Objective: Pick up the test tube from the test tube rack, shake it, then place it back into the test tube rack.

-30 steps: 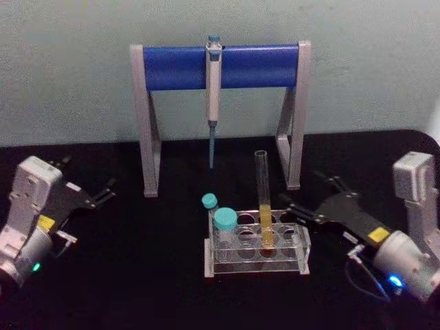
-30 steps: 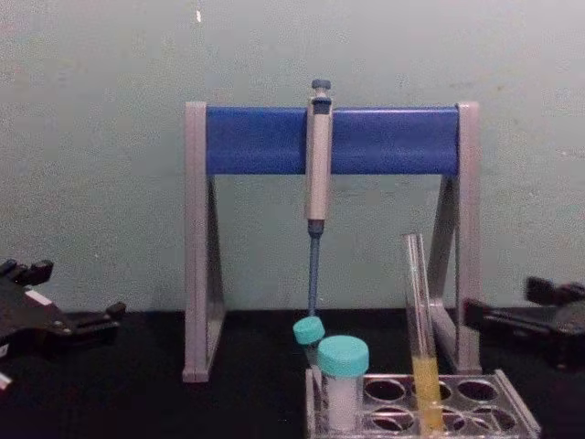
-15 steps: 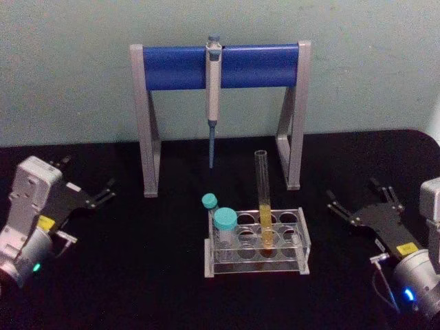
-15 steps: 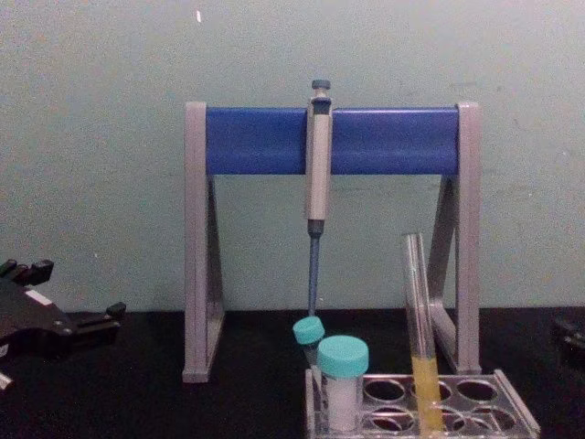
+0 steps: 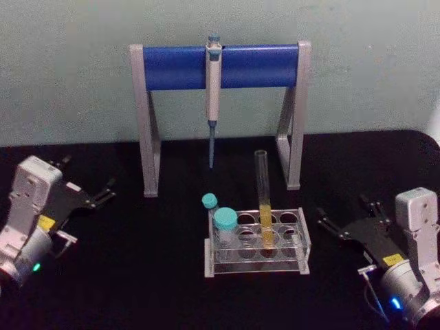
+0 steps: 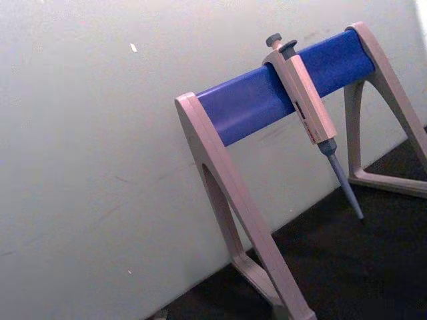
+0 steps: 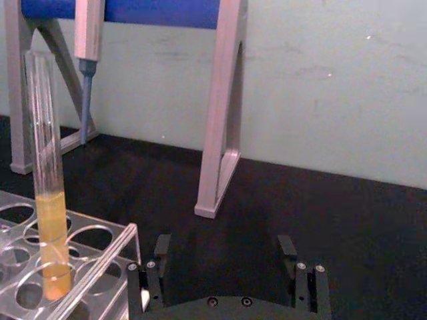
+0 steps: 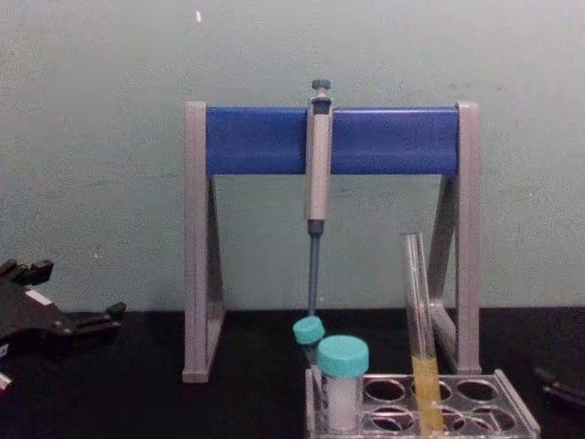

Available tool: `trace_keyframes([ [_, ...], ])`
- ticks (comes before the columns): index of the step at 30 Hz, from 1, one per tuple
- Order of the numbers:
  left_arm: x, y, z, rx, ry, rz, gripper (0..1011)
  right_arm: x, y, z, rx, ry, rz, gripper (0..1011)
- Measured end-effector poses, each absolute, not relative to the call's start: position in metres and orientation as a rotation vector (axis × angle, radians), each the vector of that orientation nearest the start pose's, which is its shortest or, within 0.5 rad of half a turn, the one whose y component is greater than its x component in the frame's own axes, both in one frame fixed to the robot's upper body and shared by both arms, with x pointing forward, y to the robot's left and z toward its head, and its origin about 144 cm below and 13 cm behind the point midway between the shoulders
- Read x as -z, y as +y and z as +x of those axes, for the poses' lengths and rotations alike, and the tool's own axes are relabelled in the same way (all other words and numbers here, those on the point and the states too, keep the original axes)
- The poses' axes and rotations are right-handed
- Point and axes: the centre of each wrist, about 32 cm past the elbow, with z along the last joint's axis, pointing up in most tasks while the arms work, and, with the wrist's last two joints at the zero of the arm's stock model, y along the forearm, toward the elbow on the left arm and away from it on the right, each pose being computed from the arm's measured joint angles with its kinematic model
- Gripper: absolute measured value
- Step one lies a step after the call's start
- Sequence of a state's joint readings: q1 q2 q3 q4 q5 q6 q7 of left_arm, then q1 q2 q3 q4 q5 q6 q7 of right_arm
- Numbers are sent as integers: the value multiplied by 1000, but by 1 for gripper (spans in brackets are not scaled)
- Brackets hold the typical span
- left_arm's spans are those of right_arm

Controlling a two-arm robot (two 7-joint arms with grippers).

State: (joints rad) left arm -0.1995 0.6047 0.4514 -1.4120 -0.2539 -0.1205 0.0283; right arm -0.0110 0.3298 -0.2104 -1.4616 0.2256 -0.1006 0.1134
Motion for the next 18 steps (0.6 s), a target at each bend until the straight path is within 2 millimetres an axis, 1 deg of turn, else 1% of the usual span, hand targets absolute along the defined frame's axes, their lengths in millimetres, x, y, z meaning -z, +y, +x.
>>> trace_keyframes([
  [8, -1140, 310, 489, -1248, -285, 304, 1010, -1096, -268, 449, 1252, 5, -159, 1000],
  [18, -1140, 310, 489, -1248, -285, 305, 1010, -1097, -269, 448, 1253, 3, -158, 1000],
])
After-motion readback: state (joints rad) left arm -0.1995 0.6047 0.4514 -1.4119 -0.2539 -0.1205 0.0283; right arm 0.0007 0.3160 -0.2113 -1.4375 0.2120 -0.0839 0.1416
